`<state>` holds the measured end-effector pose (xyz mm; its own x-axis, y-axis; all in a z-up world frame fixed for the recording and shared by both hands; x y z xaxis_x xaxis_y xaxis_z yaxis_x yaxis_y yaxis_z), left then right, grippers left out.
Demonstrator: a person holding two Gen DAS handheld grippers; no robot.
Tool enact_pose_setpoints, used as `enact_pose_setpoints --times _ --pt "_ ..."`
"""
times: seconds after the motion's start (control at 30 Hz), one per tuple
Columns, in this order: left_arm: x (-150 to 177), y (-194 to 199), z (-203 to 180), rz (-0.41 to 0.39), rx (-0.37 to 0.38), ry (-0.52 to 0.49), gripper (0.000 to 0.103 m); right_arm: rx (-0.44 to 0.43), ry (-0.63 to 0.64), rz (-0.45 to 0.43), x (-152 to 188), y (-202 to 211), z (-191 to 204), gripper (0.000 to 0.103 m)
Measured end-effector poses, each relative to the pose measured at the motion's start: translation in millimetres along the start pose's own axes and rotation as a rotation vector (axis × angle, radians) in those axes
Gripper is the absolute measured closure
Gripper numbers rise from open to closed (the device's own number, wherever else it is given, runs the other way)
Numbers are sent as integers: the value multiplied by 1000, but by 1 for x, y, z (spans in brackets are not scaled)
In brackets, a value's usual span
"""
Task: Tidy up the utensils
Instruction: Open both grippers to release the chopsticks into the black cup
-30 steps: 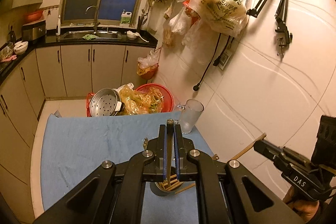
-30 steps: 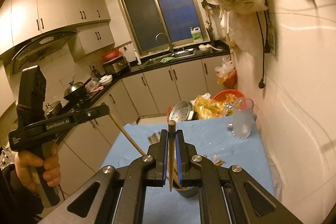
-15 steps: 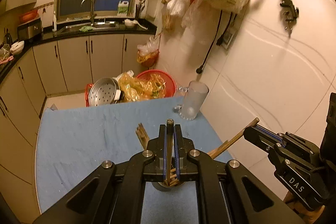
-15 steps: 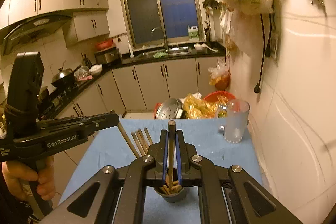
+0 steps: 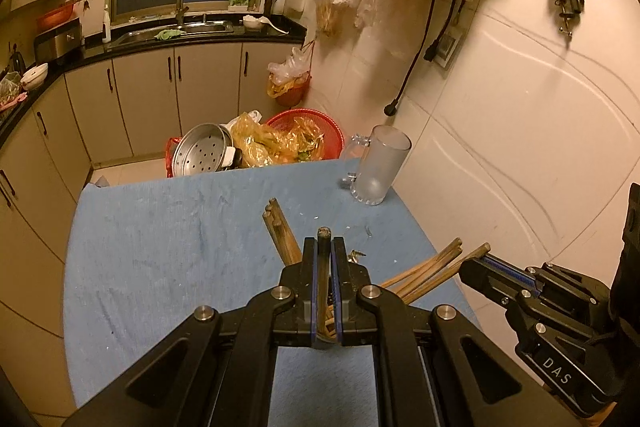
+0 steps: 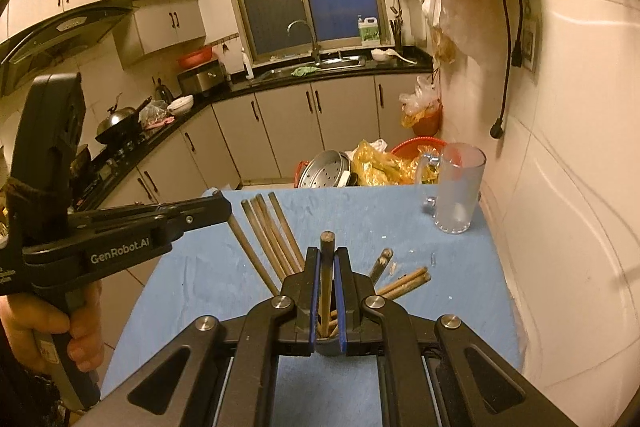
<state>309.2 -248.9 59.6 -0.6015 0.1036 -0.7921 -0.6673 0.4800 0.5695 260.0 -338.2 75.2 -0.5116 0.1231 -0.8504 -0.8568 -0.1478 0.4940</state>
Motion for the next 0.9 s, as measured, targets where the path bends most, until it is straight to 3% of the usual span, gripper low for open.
enact_pose_setpoints --times 0.57,0.9 --pt "21 -15 1 47 -20 1 97 -3 -2 76 29 -18 0 95" --pt "22 -9 0 15 -43 -2 97 10 -25 48 27 -12 -5 92"
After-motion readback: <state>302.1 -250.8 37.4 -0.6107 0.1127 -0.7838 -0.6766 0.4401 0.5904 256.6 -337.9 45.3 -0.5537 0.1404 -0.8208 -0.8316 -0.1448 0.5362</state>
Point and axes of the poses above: each gripper's, at about its wrist camera, not at the fingertips, and y roughly against the way its jaws point, z to its left, x to its underside, the point moved 10 cm from there along -y, roughly the way its jaws point, and after that the axes turned 9 degrees about -z, right-handed, at the moved point
